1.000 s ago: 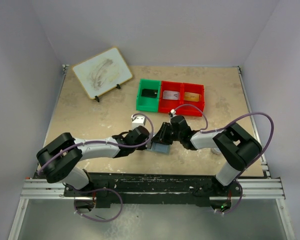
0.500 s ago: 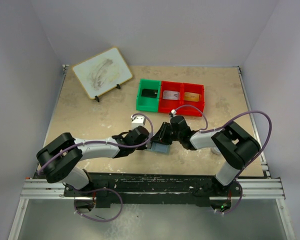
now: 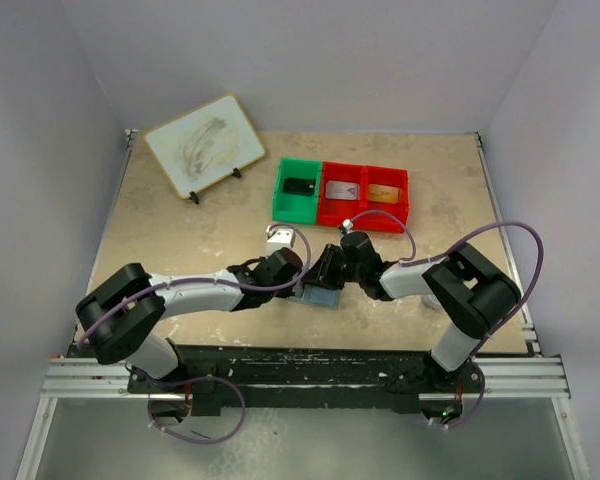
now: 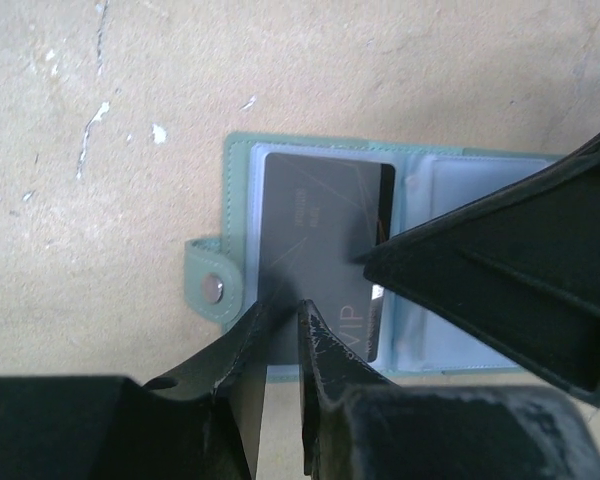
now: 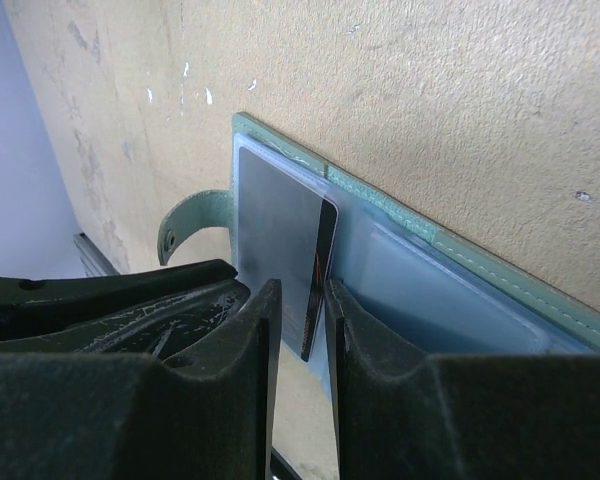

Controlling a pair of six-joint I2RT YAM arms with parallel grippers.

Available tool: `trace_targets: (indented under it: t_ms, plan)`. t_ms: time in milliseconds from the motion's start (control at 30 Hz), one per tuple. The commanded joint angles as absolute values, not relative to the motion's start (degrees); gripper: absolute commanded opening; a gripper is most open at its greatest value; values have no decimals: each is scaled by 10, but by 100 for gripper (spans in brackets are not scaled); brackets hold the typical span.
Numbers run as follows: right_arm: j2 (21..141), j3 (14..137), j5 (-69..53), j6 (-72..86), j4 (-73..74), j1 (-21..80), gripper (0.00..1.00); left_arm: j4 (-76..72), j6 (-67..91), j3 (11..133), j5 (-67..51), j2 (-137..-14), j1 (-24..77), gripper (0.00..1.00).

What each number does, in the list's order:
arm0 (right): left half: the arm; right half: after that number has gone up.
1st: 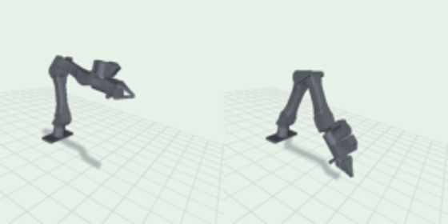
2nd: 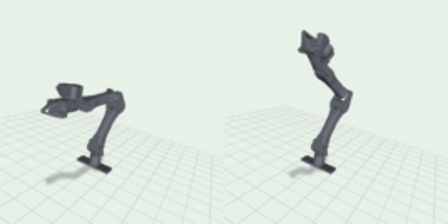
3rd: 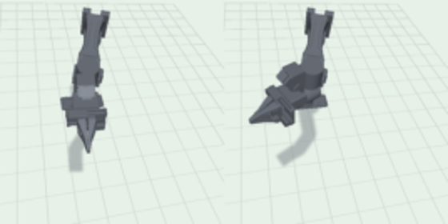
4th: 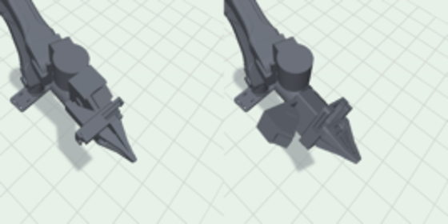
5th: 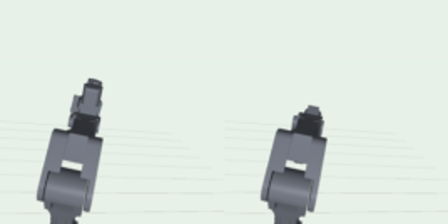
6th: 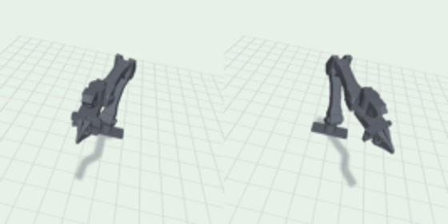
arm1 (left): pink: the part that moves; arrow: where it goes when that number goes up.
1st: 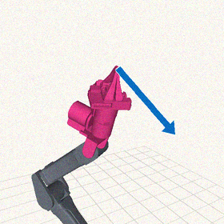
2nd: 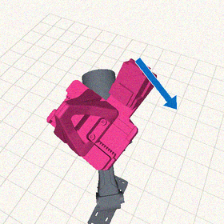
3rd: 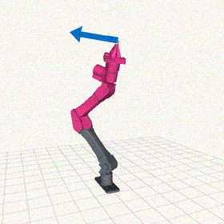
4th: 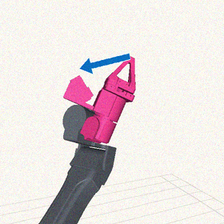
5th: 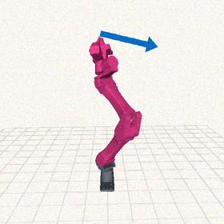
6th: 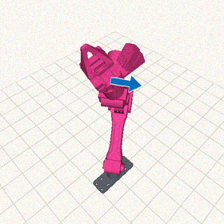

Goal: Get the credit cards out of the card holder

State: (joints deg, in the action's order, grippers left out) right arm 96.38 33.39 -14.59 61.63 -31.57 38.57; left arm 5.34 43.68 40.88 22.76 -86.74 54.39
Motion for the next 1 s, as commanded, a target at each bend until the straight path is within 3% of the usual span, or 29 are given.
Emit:
trace_targets:
  t_ms: [0,433,700,967]
  plan:
    - [961,328,-119,613,-292,388,28,66,408,451,222,-889,540,15]
    - [931,336,-70,605,-231,388,28,84,441,402,233,-867,541,12]
    - [954,354,-90,586,-226,389,28,86,428,424,210,-881,541,19]
    - [972,345,-116,592,-258,389,28,55,431,393,181,-900,550,9]
